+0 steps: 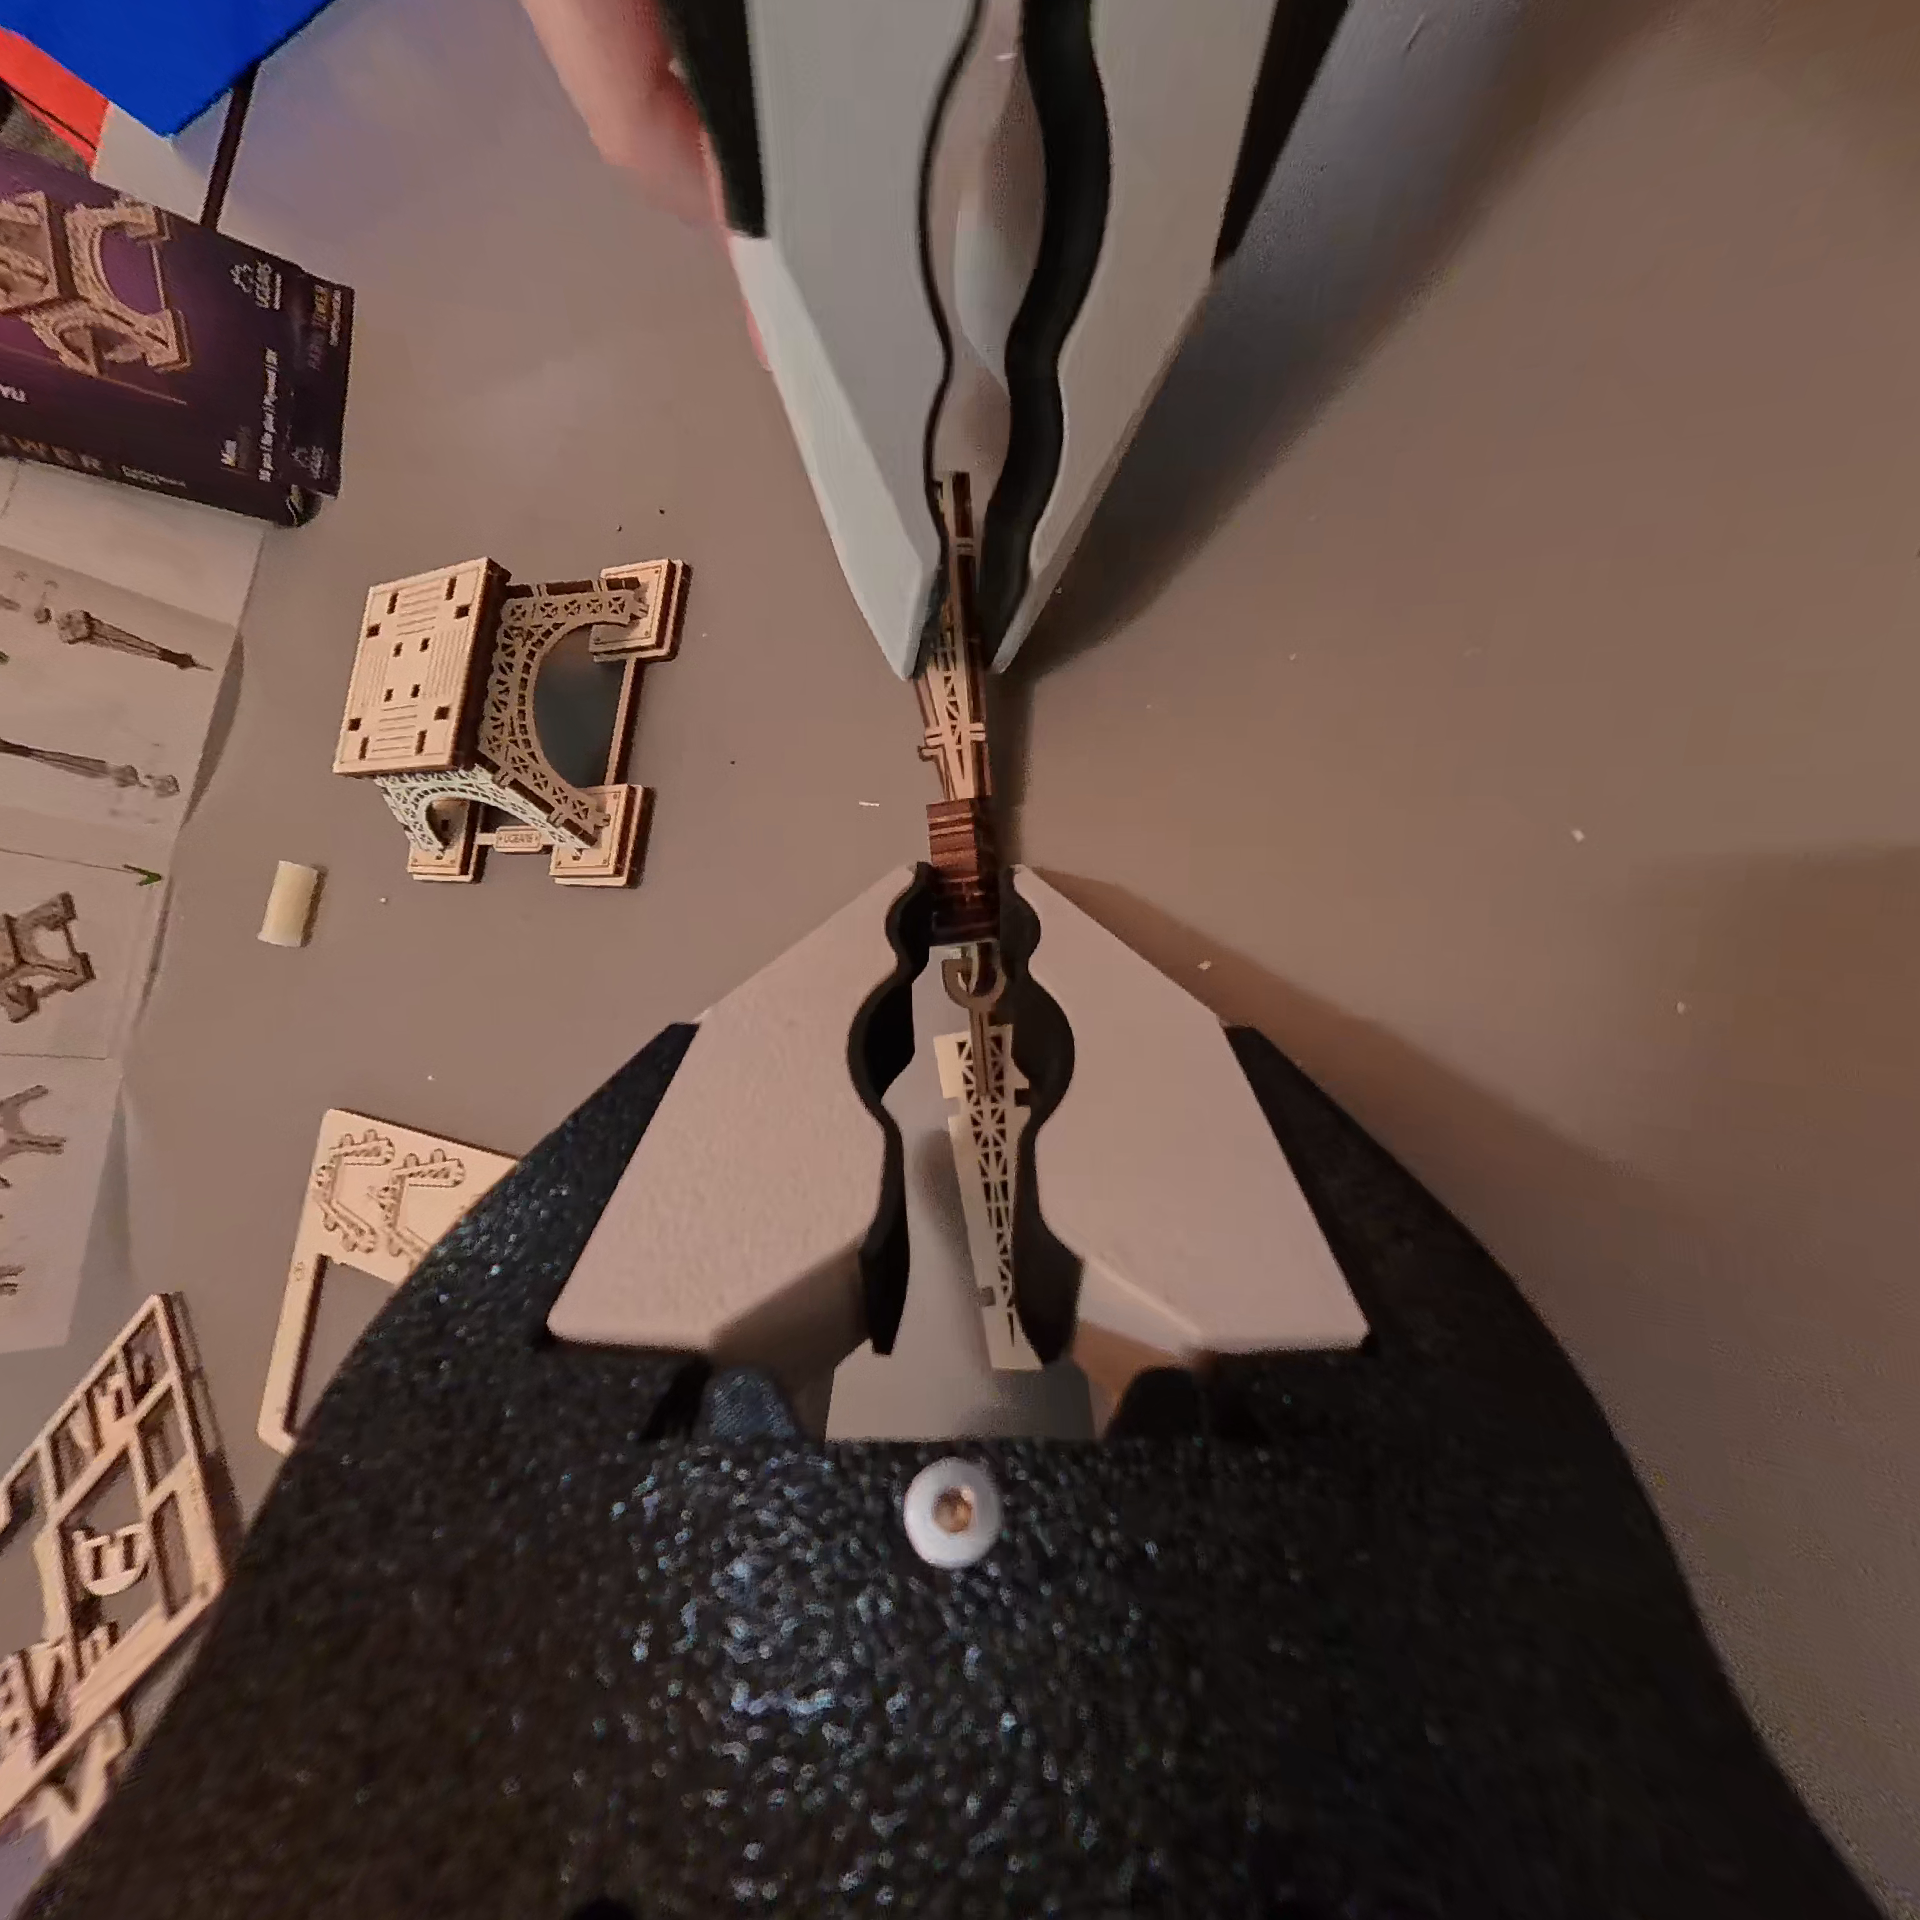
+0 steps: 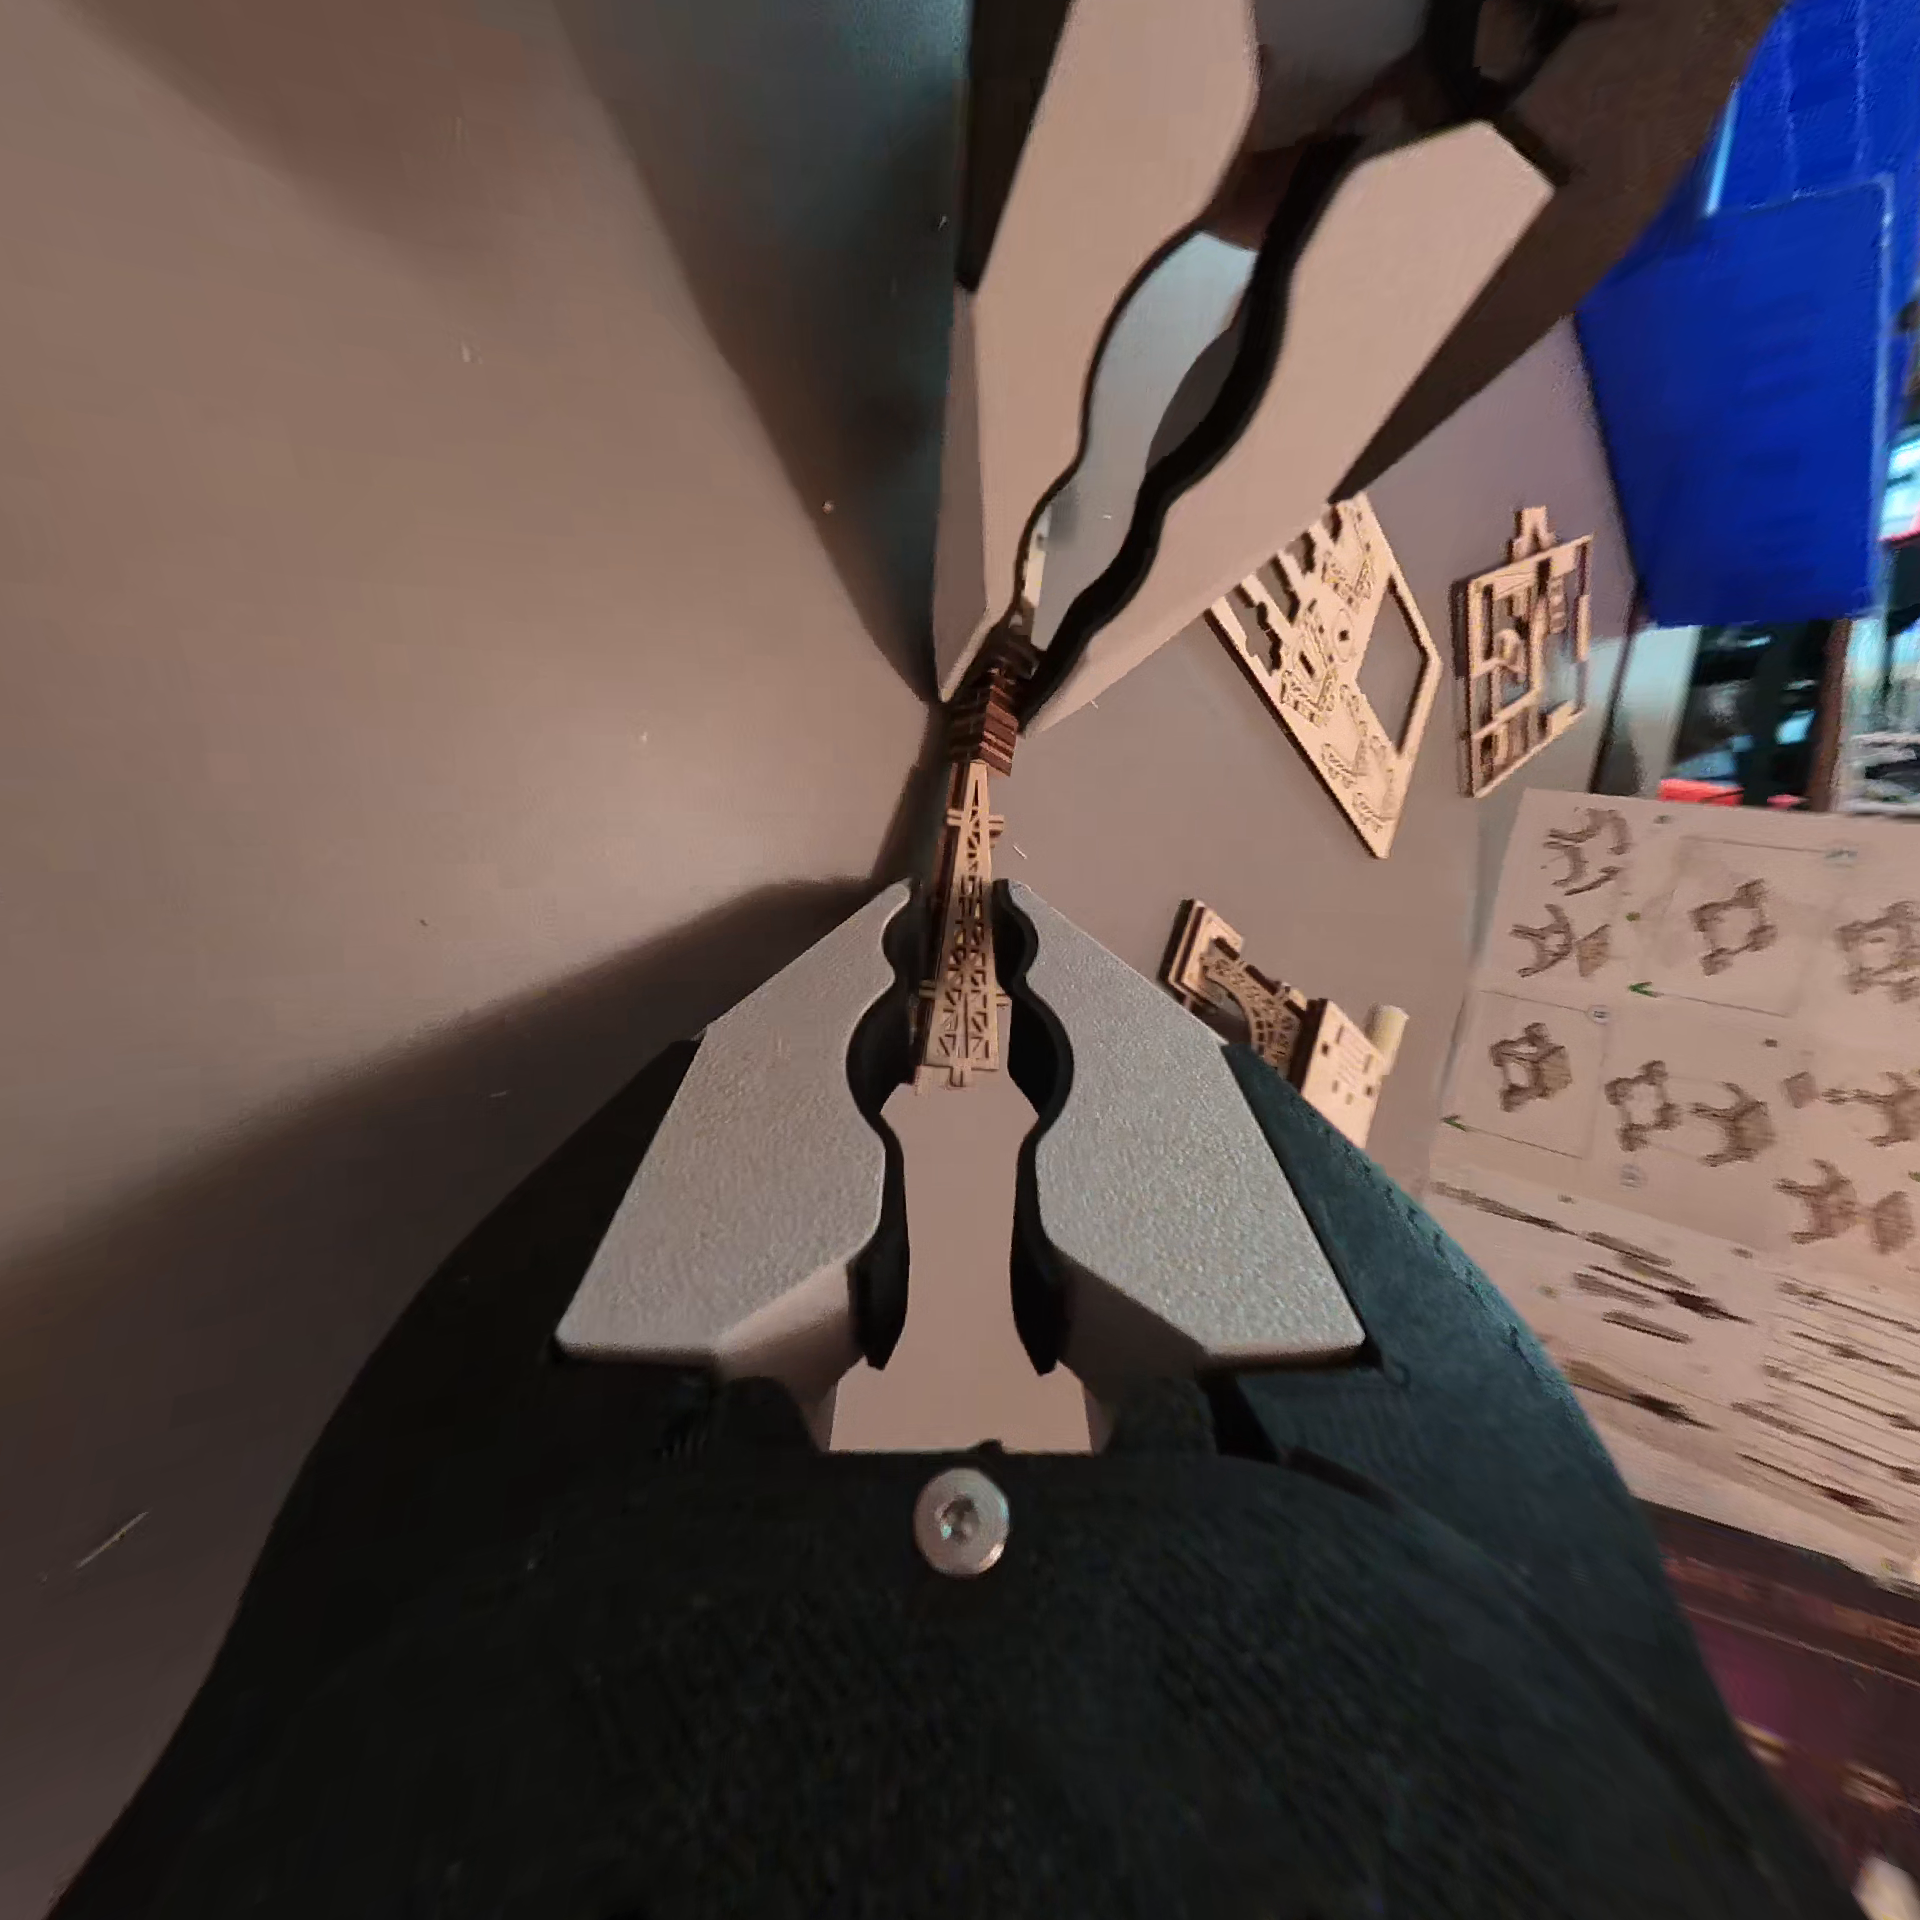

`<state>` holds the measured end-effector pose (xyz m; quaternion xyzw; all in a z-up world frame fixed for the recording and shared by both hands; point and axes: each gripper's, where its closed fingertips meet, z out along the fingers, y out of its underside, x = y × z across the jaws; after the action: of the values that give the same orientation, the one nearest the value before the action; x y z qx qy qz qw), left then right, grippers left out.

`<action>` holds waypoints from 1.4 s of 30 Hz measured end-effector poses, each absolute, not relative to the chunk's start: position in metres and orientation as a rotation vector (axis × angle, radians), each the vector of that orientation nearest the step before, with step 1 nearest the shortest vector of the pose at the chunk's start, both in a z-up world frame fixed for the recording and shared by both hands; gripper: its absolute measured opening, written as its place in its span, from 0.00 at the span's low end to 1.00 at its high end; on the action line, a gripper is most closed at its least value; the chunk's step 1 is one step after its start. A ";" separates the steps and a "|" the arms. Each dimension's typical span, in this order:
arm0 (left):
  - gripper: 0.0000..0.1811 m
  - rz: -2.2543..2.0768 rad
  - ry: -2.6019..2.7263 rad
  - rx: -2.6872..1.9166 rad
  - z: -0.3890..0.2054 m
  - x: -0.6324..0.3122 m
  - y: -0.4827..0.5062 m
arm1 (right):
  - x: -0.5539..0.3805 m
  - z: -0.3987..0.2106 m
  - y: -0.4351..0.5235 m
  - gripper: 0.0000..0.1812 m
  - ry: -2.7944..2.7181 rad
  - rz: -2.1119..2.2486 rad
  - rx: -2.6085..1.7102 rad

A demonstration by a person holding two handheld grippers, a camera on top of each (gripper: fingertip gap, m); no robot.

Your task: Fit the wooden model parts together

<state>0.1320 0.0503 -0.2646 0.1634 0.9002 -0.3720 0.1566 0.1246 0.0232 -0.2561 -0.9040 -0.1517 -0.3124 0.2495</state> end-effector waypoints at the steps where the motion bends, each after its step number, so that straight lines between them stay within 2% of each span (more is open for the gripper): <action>1: 0.06 -1.053 2.565 0.488 -0.264 0.132 0.050 | 0.123 -0.254 0.024 0.05 -0.355 -0.775 -2.458; 10: 0.06 -1.115 2.436 0.533 -0.263 0.136 0.045 | 0.127 -0.259 0.018 0.05 0.198 -0.137 -2.451; 17: 0.06 -1.165 2.377 0.571 -0.260 0.137 0.043 | 0.129 -0.257 0.017 0.06 0.390 0.146 -2.350; 19: 0.06 -1.164 2.372 0.586 -0.260 0.137 0.042 | 0.131 -0.257 0.016 0.06 0.399 0.151 -2.337; 22: 0.06 -1.171 2.367 0.588 -0.260 0.139 0.042 | 0.141 -0.258 0.013 0.15 0.390 0.043 -2.343; 28: 0.06 -1.144 2.375 0.556 -0.260 0.142 0.043 | 0.140 -0.249 0.018 0.09 0.156 -0.185 -2.342; 31: 0.06 -1.128 2.378 0.567 -0.261 0.142 0.042 | 0.144 -0.250 0.016 0.00 0.087 -0.308 -2.388; 33: 0.06 -1.126 2.372 0.573 -0.261 0.142 0.041 | 0.145 -0.250 0.017 0.00 0.054 -0.336 -2.400; 37: 0.06 -1.096 2.383 0.545 -0.262 0.145 0.041 | 0.132 -0.246 0.016 0.11 -0.046 -0.310 -2.432; 38: 0.06 -1.094 2.382 0.547 -0.262 0.145 0.041 | 0.130 -0.244 0.019 0.17 -0.053 -0.311 -2.424; 42: 0.06 -1.103 2.385 0.555 -0.262 0.144 0.041 | 0.133 -0.248 0.021 0.13 -0.076 -0.357 -2.464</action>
<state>0.1444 0.0412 -0.2624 0.2012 0.8651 -0.4000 0.2262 0.1332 0.0211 -0.2479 -0.9374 -0.0290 -0.1357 0.3195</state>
